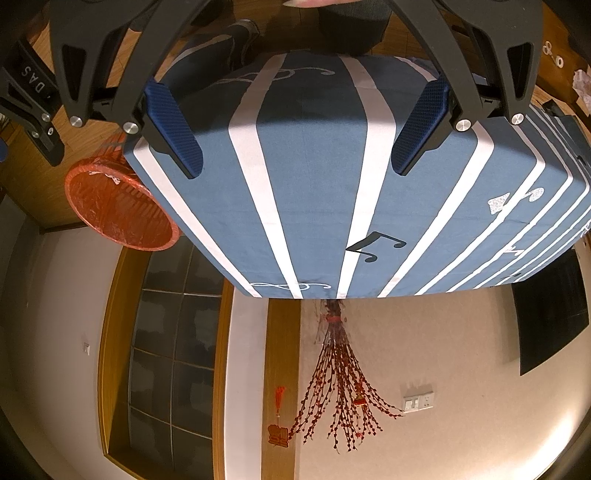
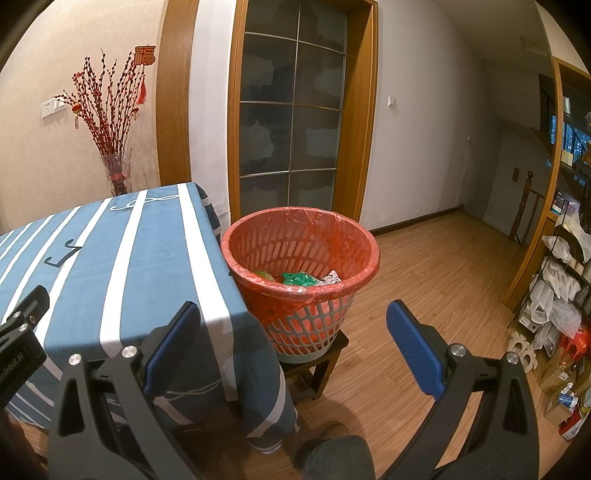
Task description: Collect trash
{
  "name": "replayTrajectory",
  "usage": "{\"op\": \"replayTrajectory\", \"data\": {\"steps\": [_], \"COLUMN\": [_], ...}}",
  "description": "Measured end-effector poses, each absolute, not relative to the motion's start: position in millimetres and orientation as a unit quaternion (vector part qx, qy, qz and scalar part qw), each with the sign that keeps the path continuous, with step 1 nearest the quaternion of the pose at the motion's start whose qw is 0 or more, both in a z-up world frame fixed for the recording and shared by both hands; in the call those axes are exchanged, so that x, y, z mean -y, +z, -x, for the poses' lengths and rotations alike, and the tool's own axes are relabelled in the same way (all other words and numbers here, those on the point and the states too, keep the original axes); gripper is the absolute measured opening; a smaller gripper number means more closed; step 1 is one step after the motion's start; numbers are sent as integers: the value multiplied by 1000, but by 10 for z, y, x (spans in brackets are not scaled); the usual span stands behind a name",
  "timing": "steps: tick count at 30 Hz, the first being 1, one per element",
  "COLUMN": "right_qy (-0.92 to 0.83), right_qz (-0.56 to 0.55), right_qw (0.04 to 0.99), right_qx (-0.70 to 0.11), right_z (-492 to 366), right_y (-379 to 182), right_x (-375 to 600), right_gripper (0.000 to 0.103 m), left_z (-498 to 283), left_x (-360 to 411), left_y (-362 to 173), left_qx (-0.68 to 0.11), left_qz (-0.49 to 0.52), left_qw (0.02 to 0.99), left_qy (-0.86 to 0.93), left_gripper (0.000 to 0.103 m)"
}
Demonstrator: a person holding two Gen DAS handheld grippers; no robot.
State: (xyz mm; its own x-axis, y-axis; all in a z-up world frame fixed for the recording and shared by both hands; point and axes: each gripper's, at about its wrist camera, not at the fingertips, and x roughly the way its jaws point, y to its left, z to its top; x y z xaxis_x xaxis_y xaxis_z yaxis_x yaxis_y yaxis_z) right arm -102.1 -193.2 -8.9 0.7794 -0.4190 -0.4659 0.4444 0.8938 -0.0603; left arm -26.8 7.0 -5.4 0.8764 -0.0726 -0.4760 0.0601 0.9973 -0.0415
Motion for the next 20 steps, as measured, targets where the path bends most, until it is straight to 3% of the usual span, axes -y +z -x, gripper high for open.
{"op": "replayTrajectory", "data": {"steps": [20], "right_qy": [-229], "right_qz": [-27], "right_qw": [943], "right_qx": [-242], "right_z": [1011], "right_y": [-81], "right_x": [1920], "right_gripper": [99], "left_z": [242], "left_x": [-60], "left_y": [-48], "left_qx": [-251], "left_qz": [11], "left_qw": [967], "left_qy": [-37], "left_gripper": [100]}}
